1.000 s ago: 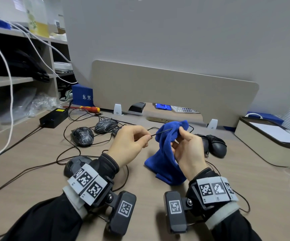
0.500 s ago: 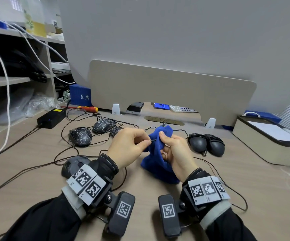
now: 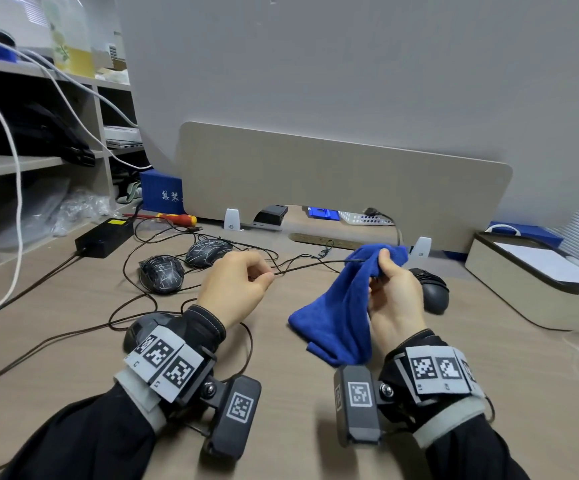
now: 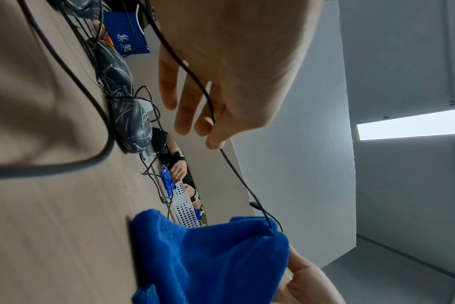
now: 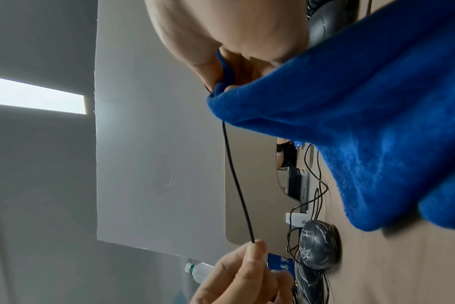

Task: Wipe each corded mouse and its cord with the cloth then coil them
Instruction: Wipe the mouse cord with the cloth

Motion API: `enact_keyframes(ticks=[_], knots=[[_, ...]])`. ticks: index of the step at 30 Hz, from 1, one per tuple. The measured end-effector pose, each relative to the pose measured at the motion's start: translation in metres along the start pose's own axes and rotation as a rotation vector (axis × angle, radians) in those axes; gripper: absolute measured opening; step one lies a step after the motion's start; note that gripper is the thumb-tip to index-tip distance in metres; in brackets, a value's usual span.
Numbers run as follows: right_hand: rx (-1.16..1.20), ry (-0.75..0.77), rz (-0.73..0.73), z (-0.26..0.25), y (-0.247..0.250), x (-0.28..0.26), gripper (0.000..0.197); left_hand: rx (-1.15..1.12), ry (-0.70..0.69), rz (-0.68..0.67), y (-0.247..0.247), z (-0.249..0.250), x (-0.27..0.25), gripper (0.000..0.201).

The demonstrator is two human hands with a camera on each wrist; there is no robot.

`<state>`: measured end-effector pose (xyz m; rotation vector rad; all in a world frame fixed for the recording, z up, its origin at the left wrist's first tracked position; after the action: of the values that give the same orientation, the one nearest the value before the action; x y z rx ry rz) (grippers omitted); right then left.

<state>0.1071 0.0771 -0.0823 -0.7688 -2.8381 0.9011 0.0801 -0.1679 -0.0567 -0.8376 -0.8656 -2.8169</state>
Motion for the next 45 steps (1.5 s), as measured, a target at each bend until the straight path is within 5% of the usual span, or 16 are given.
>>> enact_keyframes(ticks=[9,15,20,25,27,30,33,45], knots=[[-0.241,-0.037,-0.244,0.017,-0.039,-0.034,0.018,-0.230,-0.153,-0.187,-0.020,0.033,-0.015,0.013],[-0.281,0.016,-0.076,0.012,-0.026,-0.030,0.014,-0.166,-0.236,-0.238,-0.024,0.040,-0.019,0.016],[-0.021,0.006,0.151,-0.007,0.005,-0.008,0.013,-0.043,-0.140,-0.178,-0.017,0.024,-0.012,0.020],[-0.102,0.048,0.048,-0.005,-0.010,-0.020,0.018,-0.059,0.021,-0.160,-0.018,0.005,-0.006,0.024],[-0.163,0.040,-0.023,-0.002,-0.019,-0.028,0.018,-0.119,-0.003,-0.149,-0.018,0.011,-0.008,0.006],[-0.276,0.026,-0.116,0.008,-0.031,-0.038,0.020,-0.211,-0.051,-0.144,-0.021,0.026,-0.013,0.020],[-0.355,0.010,-0.182,0.017,-0.040,-0.046,0.021,-0.235,-0.065,-0.149,-0.026,0.034,-0.016,0.008],[-0.382,0.125,-0.050,-0.002,-0.030,-0.045,0.023,-0.124,-0.127,-0.112,-0.024,0.036,-0.015,0.031]])
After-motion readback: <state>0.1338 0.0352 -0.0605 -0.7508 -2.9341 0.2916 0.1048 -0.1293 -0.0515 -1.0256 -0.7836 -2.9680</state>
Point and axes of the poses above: each hand's wrist, its own x-axis towards the middle knuckle, its own y-axis out of the back of the hand, z = x × y, the point moved 6 cm from there along x, towards the middle knuckle, and after that the axes turned 5 degrees about z, right-handed, at the moved point
